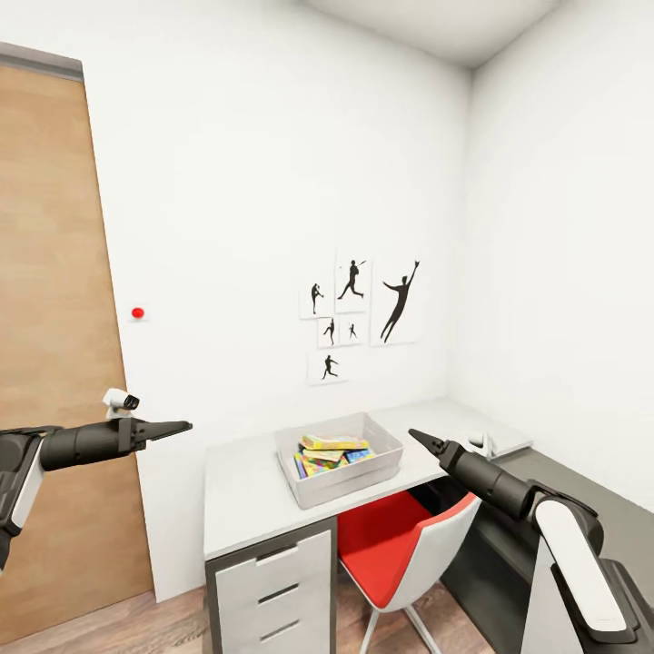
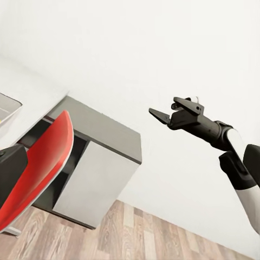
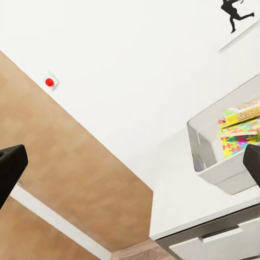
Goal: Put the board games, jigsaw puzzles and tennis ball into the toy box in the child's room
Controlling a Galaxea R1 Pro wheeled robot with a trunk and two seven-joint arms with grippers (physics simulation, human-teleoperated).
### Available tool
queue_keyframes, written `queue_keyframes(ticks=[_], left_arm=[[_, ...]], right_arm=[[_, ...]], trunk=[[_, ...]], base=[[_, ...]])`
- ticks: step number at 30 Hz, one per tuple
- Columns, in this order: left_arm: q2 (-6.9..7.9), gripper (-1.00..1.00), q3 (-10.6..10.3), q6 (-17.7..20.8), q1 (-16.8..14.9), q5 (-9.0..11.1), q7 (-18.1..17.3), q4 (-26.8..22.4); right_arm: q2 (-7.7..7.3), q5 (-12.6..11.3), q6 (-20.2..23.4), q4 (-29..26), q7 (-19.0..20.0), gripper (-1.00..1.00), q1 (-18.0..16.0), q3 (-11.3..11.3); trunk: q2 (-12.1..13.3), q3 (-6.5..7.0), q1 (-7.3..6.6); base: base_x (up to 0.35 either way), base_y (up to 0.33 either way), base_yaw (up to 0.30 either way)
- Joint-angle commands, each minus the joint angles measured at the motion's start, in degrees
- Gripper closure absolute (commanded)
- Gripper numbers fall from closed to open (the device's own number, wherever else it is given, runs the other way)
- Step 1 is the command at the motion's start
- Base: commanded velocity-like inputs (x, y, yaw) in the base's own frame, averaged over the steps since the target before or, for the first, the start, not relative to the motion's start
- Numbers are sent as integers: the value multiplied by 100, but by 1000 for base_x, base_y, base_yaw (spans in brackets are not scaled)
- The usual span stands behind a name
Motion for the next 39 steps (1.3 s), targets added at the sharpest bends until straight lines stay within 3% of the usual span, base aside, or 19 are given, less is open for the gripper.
queue_keyframes(ticks=[1,29,39], left_arm=[[2,-100,-1,61,-1,-2,-24,1],[-5,-100,0,61,-1,-7,-24,1],[2,-100,0,61,-1,-10,-24,1]], right_arm=[[2,28,27,1,30,-100,-3,-9],[12,-6,26,6,29,-100,-3,1],[8,-24,33,234,37,-100,-3,-27]], trunk=[[-5,-3,2],[-5,-2,2],[-5,-2,2]], base=[[0,0,-10],[0,0,-1],[-3,1,-5]])
